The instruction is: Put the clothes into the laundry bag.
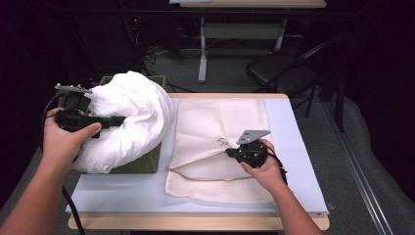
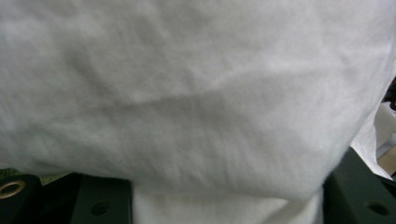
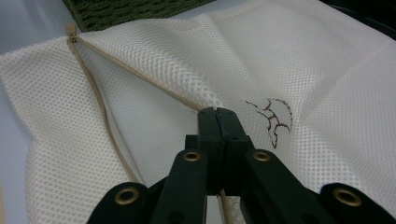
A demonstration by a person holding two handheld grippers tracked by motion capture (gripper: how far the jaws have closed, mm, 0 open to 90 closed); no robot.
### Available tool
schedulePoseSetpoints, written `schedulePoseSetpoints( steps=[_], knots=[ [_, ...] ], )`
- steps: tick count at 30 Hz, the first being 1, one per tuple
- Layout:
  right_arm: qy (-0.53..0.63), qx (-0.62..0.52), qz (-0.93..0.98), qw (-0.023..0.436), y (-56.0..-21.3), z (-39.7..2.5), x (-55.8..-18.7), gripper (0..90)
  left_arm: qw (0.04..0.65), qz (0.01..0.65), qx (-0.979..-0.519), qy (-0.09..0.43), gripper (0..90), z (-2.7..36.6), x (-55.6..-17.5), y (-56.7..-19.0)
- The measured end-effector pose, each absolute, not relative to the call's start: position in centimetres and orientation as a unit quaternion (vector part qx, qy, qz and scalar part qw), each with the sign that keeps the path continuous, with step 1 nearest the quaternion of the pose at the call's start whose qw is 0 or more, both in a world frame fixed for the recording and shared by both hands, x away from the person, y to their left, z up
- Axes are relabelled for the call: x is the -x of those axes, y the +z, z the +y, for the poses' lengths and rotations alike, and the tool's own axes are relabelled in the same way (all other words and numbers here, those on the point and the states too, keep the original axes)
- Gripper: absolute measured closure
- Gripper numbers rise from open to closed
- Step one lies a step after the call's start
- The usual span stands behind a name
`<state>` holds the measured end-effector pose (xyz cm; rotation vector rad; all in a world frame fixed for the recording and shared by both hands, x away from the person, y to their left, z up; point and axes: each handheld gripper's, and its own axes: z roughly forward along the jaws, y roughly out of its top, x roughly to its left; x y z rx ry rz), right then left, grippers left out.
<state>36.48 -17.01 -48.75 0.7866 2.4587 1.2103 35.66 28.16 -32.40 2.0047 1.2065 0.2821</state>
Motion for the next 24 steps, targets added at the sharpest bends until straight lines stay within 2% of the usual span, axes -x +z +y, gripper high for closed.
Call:
schedulePoseSetpoints(
  steps=[12,24],
  knots=[
    [0.399,-0.289,0.86,0.133,-48.8,-16.8,-39.2,90.0,0.398,0.446,-0.795,0.1,45.1,28.0,-33.0,-33.8],
    [0.41,-0.282,0.856,0.141,-46.9,-16.3,-39.4,90.0,0.413,0.423,-0.802,0.086,45.1,26.2,-31.4,-35.9]
  ],
)
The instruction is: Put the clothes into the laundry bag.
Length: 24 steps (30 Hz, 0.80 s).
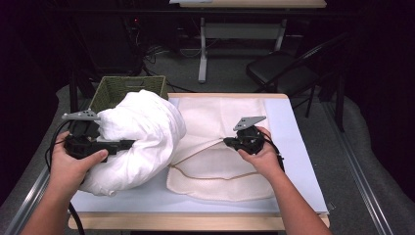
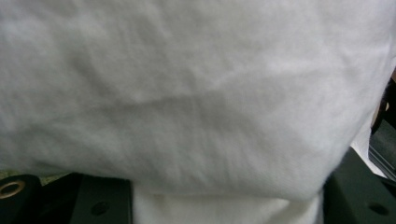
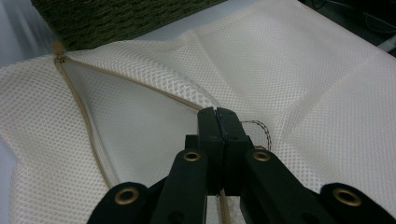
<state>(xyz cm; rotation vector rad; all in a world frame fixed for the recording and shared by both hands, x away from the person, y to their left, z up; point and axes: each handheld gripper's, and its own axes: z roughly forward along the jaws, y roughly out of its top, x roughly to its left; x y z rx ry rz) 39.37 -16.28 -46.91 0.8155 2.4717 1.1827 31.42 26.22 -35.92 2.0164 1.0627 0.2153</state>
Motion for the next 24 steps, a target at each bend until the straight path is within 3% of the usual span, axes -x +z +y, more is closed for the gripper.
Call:
schedulePoseSetpoints(
  steps=[24],
  knots=[
    [0.421,-0.291,0.848,0.138,-46.6,-16.4,-39.5,90.0,0.415,0.333,-0.846,0.044,45.1,19.3,-29.2,-39.0]
  ],
)
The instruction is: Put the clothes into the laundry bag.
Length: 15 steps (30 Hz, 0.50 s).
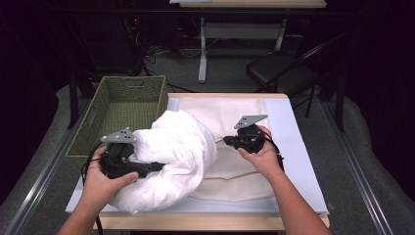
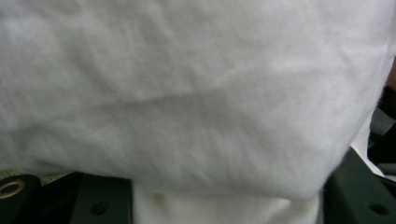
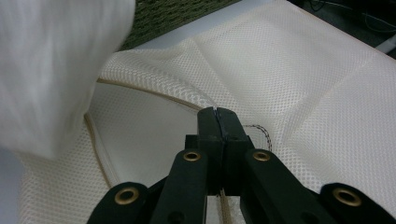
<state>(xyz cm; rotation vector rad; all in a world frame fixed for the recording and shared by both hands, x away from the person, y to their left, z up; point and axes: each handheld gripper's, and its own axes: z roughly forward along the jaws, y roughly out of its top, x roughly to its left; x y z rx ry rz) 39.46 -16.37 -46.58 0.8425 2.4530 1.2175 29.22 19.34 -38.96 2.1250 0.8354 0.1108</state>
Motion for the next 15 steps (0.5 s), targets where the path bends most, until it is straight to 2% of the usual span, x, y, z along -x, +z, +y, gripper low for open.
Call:
schedulePoseSetpoints(
  steps=[15],
  knots=[
    [0.431,-0.293,0.843,0.133,-46.1,-16.1,-39.2,90.0,0.384,0.303,-0.871,0.039,45.0,15.2,-29.4,-42.0]
  ],
)
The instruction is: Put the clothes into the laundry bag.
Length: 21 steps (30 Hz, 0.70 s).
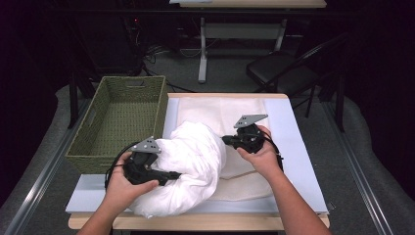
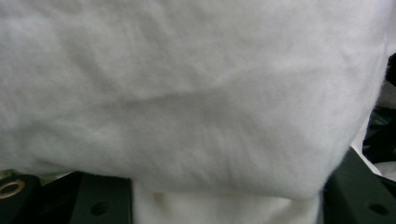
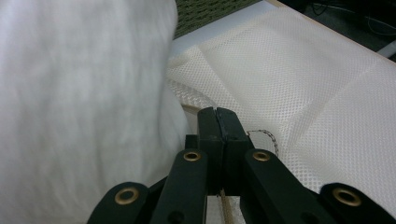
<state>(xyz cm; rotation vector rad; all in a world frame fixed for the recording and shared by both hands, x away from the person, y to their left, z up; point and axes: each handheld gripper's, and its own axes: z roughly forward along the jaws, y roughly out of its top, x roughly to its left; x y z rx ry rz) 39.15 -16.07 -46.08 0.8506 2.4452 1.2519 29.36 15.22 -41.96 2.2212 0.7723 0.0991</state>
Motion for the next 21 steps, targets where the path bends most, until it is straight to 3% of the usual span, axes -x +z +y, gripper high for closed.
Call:
schedulePoseSetpoints(
  steps=[21],
  knots=[
    [0.438,-0.293,0.84,0.128,-45.9,-15.9,-39.0,90.0,0.349,0.26,-0.9,0.027,44.7,10.5,-30.0,-44.3]
  ],
)
